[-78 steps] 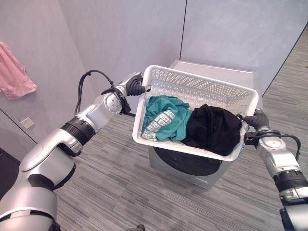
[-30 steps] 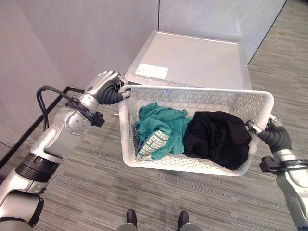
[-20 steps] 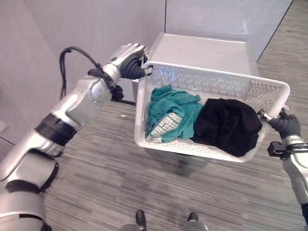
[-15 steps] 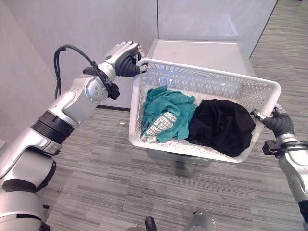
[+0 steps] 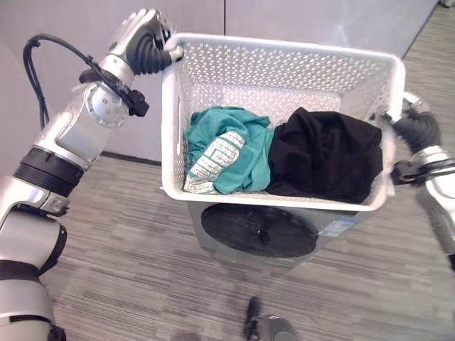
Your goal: Grab the laundry basket,head to the washer,open it,put in the laundry and shut it.
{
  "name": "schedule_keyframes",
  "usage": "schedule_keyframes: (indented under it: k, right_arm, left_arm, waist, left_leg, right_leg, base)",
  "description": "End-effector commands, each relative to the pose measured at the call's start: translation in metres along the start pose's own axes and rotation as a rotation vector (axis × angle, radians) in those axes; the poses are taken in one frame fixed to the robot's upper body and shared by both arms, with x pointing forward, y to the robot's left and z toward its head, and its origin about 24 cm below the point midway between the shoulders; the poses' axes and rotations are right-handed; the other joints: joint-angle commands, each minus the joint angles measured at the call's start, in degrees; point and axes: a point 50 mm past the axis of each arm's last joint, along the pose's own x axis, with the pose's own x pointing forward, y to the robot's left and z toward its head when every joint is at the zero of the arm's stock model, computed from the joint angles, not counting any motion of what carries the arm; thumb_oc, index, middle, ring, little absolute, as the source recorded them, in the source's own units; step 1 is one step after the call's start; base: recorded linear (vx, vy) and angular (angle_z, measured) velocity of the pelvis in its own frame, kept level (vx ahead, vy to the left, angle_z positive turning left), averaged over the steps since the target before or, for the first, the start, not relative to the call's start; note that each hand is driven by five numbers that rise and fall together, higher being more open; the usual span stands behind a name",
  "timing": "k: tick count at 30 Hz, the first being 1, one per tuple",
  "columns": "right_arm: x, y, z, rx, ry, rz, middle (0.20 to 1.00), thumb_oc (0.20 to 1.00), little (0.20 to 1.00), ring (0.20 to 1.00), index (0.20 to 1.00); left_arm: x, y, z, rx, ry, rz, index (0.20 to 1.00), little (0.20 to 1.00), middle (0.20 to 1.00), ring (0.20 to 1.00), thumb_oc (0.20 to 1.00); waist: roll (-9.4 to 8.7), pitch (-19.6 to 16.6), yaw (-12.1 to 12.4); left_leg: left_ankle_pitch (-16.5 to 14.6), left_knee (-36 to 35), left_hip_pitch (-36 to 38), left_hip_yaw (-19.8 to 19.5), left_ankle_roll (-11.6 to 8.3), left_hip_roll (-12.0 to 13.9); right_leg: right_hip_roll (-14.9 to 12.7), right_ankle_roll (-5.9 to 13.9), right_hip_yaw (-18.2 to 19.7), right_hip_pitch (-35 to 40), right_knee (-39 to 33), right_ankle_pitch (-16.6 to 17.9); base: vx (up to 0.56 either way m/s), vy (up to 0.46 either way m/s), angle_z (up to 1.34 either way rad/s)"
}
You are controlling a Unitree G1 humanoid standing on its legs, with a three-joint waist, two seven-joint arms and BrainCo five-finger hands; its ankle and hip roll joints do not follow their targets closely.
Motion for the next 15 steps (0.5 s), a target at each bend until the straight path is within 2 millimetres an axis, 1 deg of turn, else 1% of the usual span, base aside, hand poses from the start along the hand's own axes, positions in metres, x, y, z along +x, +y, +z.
schedule_keyframes:
  k: [1,2,3,4,5,6,7,8,9,11,13,14,15]
  right_arm:
    - [-0.001,-0.063,0.008,-0.008,-0.005,-0.300,0.200,0.200,0.200,0.200,0.200]
    - [0.000,-0.057,0.000,-0.006,0.023,-0.276,0.200,0.200,0.200,0.200,0.200]
    - [0.001,-0.056,0.000,-0.003,0.022,-0.275,0.200,0.200,0.200,0.200,0.200]
    - [0.002,-0.051,-0.006,-0.007,0.041,-0.260,0.200,0.200,0.200,0.200,0.200]
    - [0.004,-0.042,-0.020,0.010,0.099,-0.228,0.200,0.200,0.200,0.200,0.200]
    - [0.000,-0.033,-0.033,0.046,0.131,-0.212,0.200,0.200,0.200,0.200,0.200]
    - [-0.003,-0.028,-0.038,0.045,0.145,-0.200,0.200,0.200,0.200,0.200,0.200]
    - [-0.007,-0.021,-0.043,0.033,0.165,-0.173,0.200,0.200,0.200,0.200,0.200]
    - [-0.011,-0.014,-0.051,0.033,0.194,-0.142,0.200,0.200,0.200,0.200,0.200]
    - [-0.020,-0.007,-0.063,0.037,0.241,-0.106,0.200,0.200,0.200,0.200,0.200]
    - [-0.021,0.000,-0.068,0.050,0.263,-0.069,0.200,0.200,0.200,0.200,0.200]
    - [-0.021,0.000,-0.068,0.051,0.263,-0.070,0.200,0.200,0.200,0.200,0.200]
    - [-0.024,0.004,-0.072,0.051,0.285,-0.040,0.200,0.200,0.200,0.200,0.200]
  left_arm:
    - [-0.012,0.104,-0.038,0.013,0.209,0.387,0.200,0.200,0.200,0.200,0.200]
    - [-0.013,0.106,-0.040,0.026,0.215,0.378,0.200,0.200,0.200,0.200,0.200]
    - [-0.013,0.107,-0.040,0.028,0.215,0.378,0.200,0.200,0.200,0.200,0.200]
    - [-0.014,0.111,-0.040,0.037,0.212,0.380,0.200,0.200,0.200,0.200,0.200]
    - [-0.020,0.118,-0.047,0.048,0.242,0.384,0.200,0.200,0.200,0.200,0.200]
    - [-0.024,0.113,-0.054,0.048,0.262,0.375,0.200,0.200,0.200,0.200,0.200]
    - [-0.025,0.111,-0.054,0.049,0.262,0.369,0.200,0.200,0.200,0.200,0.200]
    - [-0.025,0.109,-0.053,0.043,0.256,0.357,0.200,0.200,0.200,0.200,0.200]
    - [-0.026,0.109,-0.056,0.053,0.270,0.350,0.200,0.200,0.200,0.200,0.200]
    - [-0.024,0.104,-0.057,0.064,0.276,0.322,0.200,0.200,0.200,0.200,0.200]
    - [-0.021,0.101,-0.058,0.077,0.284,0.300,0.200,0.200,0.200,0.200,0.200]
    - [-0.021,0.102,-0.057,0.078,0.282,0.299,0.200,0.200,0.200,0.200,0.200]
    - [-0.019,0.100,-0.058,0.084,0.288,0.281,0.200,0.200,0.200,0.200,0.200]
  waist:
    - [0.87,-1.25,-0.99]
    - [1.01,-0.85,0.32]
    - [0.28,-0.74,0.36]
    - [0.99,-0.65,2.04]
    - [1.60,-0.72,2.50]
    - [2.10,-1.27,2.04]
    - [2.52,-1.12,2.06]
    - [2.82,-1.27,2.11]
    - [3.23,-1.70,2.21]
    - [3.28,-2.29,2.38]
    - [3.54,-2.86,2.38]
    - [3.41,-2.80,2.54]
    - [3.45,-3.17,2.38]
  left_leg:
    - [-1.31,-23.84,8.53,0.13,0.79,-1.44]
    - [-0.23,-37.24,7.64,-2.21,0.61,-2.37]
    - [0.79,-39.16,8.77,-1.65,0.66,-2.94]
    - [1.77,-46.60,7.98,-6.34,-0.25,-4.62]
    - [2.81,-54.37,11.21,-10.33,-0.77,-5.00]
    - [2.85,-55.25,12.57,-9.40,-1.39,-4.44]
    - [3.85,-54.03,12.04,-8.49,-2.00,-4.21]
    - [2.96,-53.45,12.03,-8.29,-1.70,-4.59]
    - [2.19,-54.19,12.79,-8.90,-1.42,-5.34]
    - [1.84,-56.12,14.81,-8.19,-1.29,-5.77]
    - [1.24,-57.77,16.54,-7.68,-0.79,-6.14]
    - [1.29,-58.00,16.77,-7.52,-0.75,-6.15]
    - [0.84,-58.85,17.72,-6.78,-0.49,-6.24]
  right_leg:
    - [-4.31,6.97,2.78,3.15,-4.48,-4.15]
    - [-4.96,7.58,3.35,3.40,-4.11,-3.60]
    - [-5.57,7.63,3.55,3.50,-4.12,-3.56]
    - [-5.22,8.15,4.84,3.92,-4.24,-3.92]
    - [-4.62,8.40,7.06,4.30,-2.56,-4.91]
    - [-4.59,8.86,6.90,4.67,-2.52,-5.00]
    - [-4.93,8.46,6.80,5.31,-2.40,-5.60]
    - [-5.46,8.31,7.30,5.44,-2.03,-5.74]
    - [-5.94,8.65,7.85,5.60,-1.96,-5.68]
    - [-6.90,9.19,8.10,6.24,-1.98,-5.65]
    - [-7.64,9.93,8.42,6.32,-2.35,-5.34]
    - [-7.68,9.97,8.54,6.41,-2.44,-5.30]
    - [-8.18,10.55,8.45,6.47,-2.80,-5.05]
  base:
    - [0.14,0.150,-0.67]
    - [0.13,0.130,-0.55]
    - [0.15,0.184,-0.44]
    - [0.23,0.102,-0.81]
    - [0.32,0.156,-1.03]
    - [0.28,0.120,-1.19]
    - [0.20,0.144,-0.71]
    - [0.18,0.170,-0.32]
    - [0.20,0.179,0.21]
    - [0.17,0.150,-0.10]
    - [0.11,0.101,-0.49]
    - [0.10,0.102,-0.01]
    - [0.06,0.072,0.02]
